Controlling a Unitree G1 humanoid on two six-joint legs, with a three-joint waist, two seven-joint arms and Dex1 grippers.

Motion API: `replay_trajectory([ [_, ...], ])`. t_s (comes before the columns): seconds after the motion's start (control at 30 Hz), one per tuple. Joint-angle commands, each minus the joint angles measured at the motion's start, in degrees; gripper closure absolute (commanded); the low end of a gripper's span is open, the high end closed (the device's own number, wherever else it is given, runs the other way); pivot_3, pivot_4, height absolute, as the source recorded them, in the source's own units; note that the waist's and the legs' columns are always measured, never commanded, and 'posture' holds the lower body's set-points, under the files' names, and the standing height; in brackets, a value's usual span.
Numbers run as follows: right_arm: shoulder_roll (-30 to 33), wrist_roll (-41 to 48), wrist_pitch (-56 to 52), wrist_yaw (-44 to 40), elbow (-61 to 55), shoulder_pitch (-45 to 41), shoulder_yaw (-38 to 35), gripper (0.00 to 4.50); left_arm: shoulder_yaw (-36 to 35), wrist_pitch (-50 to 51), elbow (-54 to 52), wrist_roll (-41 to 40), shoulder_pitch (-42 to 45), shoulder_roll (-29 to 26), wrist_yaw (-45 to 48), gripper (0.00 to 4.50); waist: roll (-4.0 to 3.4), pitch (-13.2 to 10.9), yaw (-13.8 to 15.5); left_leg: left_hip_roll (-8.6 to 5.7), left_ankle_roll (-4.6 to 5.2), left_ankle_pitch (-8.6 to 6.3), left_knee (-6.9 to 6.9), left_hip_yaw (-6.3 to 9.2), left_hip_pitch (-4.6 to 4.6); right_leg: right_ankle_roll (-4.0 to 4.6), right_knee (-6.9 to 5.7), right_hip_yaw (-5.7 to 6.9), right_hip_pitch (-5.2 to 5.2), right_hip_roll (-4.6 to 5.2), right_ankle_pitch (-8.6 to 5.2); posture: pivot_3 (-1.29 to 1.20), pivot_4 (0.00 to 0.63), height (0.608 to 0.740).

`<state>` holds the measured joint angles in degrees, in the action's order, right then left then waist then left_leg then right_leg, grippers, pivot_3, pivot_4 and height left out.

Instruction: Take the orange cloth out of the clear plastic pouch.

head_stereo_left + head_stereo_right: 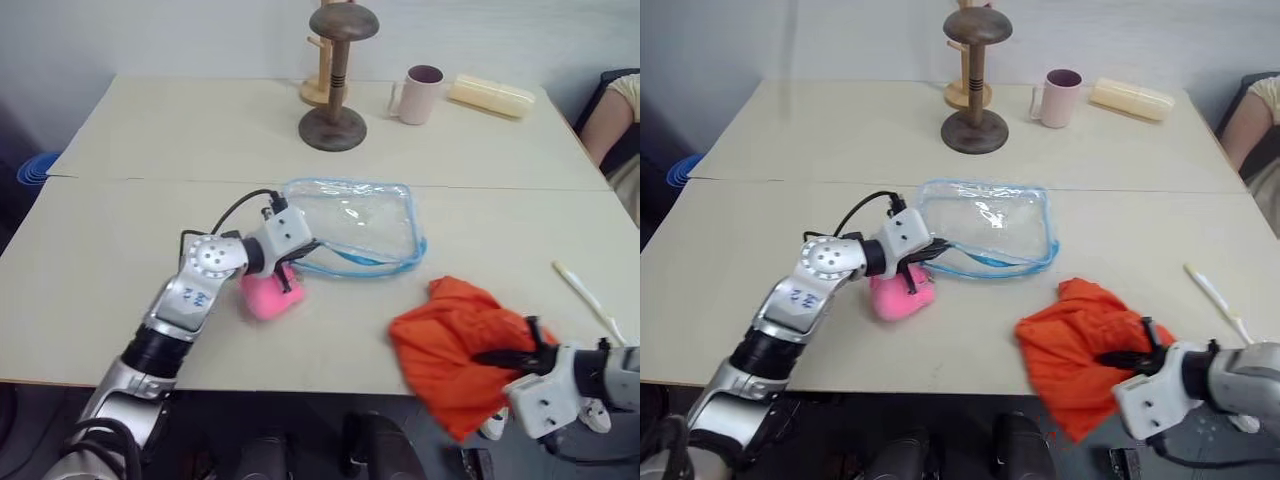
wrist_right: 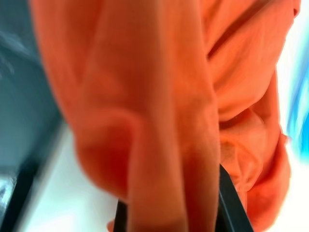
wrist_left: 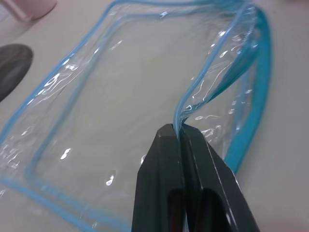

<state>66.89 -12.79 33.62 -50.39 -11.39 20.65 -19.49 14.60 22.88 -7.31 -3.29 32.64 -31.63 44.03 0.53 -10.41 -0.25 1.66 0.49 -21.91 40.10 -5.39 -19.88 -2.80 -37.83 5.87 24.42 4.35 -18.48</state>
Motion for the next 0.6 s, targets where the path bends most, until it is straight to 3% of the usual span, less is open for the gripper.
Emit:
replay_trajectory([
  [0.03,-1.58,-4.61,-2.1,7.86,8.26,-7.36,-1.3,4.49,-1.38,-3.28,-6.99,-4.28,-3.0,-3.98,7.87,4.5,0.02,-0.01,-0.25,0.02,-0.01,0.0,0.0,-0.04,0.11,0.02,0.05,-0.05,-0.05,-0.01,-0.01,0.0,0.15,0.74],
  [0.13,-6.81,-5.01,-9.17,12.27,11.88,-17.21,3.08,4.49,-1.67,-3.51,-9.99,-7.41,-5.3,-5.76,12.07,4.5,0.02,-0.01,-0.3,0.02,-0.07,0.03,-0.04,-0.12,0.25,0.06,0.02,-0.13,-0.1,-0.01,-0.04,0.0,0.15,0.74],
  [0.3,-13.58,-7.47,-16.71,13.2,14.03,-27.52,11.42,4.49,-1.07,-1.53,-8.37,-4.87,-4.63,-5.63,10.59,4.5,-0.07,0.02,-0.13,0.04,-0.14,0.06,-0.06,-0.14,0.35,0.08,-0.03,-0.2,-0.15,-0.07,-0.04,0.0,0.15,0.74],
  [0.33,-14.53,-6.88,-18.83,12.71,13.98,-28.44,12.22,3.78,-1.31,-0.41,-7.63,-4.99,-4.2,-5.06,9.98,4.02,-0.07,0.02,0.02,0.04,-0.14,0.06,-0.07,-0.14,0.35,0.08,-0.03,-0.2,-0.15,-0.07,-0.04,0.0,0.15,0.74],
  [0.47,-14.8,-1.55,-23.94,8.79,11.04,-27.27,11.39,2.49,-3.9,4.39,-6.12,-7.17,-2.89,-3.34,7.92,2.86,-0.08,0.02,0.27,0.02,-0.12,0.05,-0.06,-0.09,0.23,0.07,-0.13,-0.15,-0.13,-0.04,-0.04,0.0,0.15,0.74],
  [0.6,-15.05,12.75,-36.92,1.79,2.6,-21.99,3.43,1.13,-11.58,13.68,-6.97,-15.01,-2.71,-3.52,7.88,1.62,-0.08,0.02,0.41,0.05,-0.11,0.05,-0.07,0.11,0.07,0.07,-0.11,0.01,-0.12,-0.04,-0.04,0.0,0.15,0.74],
])
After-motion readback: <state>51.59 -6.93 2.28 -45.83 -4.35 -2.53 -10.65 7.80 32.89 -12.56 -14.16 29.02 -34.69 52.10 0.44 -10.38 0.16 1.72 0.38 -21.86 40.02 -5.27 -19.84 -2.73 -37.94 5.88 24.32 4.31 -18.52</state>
